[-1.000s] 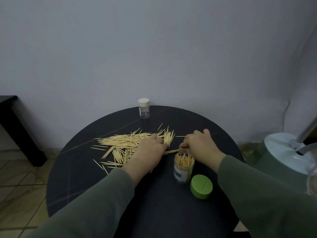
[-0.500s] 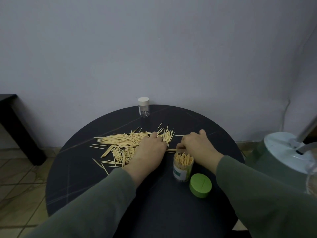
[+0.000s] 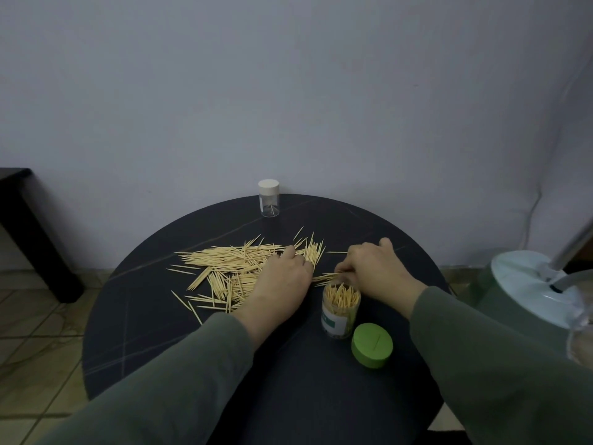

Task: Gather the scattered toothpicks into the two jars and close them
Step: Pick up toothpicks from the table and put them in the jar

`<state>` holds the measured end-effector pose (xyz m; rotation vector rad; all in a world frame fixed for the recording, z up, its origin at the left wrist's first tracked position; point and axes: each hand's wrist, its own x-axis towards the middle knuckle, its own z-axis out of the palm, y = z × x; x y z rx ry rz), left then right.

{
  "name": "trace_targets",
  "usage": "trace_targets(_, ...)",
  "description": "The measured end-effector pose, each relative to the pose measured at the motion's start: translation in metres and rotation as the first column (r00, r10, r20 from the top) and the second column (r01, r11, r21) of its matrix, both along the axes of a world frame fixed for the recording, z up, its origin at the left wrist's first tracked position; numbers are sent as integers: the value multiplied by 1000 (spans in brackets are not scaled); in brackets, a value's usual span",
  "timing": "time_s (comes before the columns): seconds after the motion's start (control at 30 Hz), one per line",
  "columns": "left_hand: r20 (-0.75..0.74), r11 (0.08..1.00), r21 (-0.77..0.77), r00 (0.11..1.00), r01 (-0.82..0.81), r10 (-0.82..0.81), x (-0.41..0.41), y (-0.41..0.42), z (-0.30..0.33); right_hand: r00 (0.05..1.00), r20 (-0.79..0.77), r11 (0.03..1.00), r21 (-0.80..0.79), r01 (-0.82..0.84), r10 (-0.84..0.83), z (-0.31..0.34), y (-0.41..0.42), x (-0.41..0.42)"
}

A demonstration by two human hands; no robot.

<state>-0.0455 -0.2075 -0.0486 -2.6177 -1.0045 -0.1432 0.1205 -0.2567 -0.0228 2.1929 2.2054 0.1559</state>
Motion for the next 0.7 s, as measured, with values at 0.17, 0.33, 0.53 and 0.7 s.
trace_targets(0.17, 101, 999, -48, 995, -11, 16, -3, 8, -3, 999, -31, 999, 24, 33, -32, 4, -2, 5)
trace_targets(0.33, 264, 995, -98, 963, -23, 48, -10, 16, 4, 982, -165, 993, 59, 99, -88, 5, -4, 13)
trace_targets(0.53, 525, 967, -247, 831, -59, 184, -18, 15, 12, 855, -509, 980, 101, 171, -96, 6, -7, 17)
trace_targets(0.7, 575, 939, -341, 782, -37, 240, -19, 12, 22, 670, -741, 955, 222, 194, 36, 14, -11, 7)
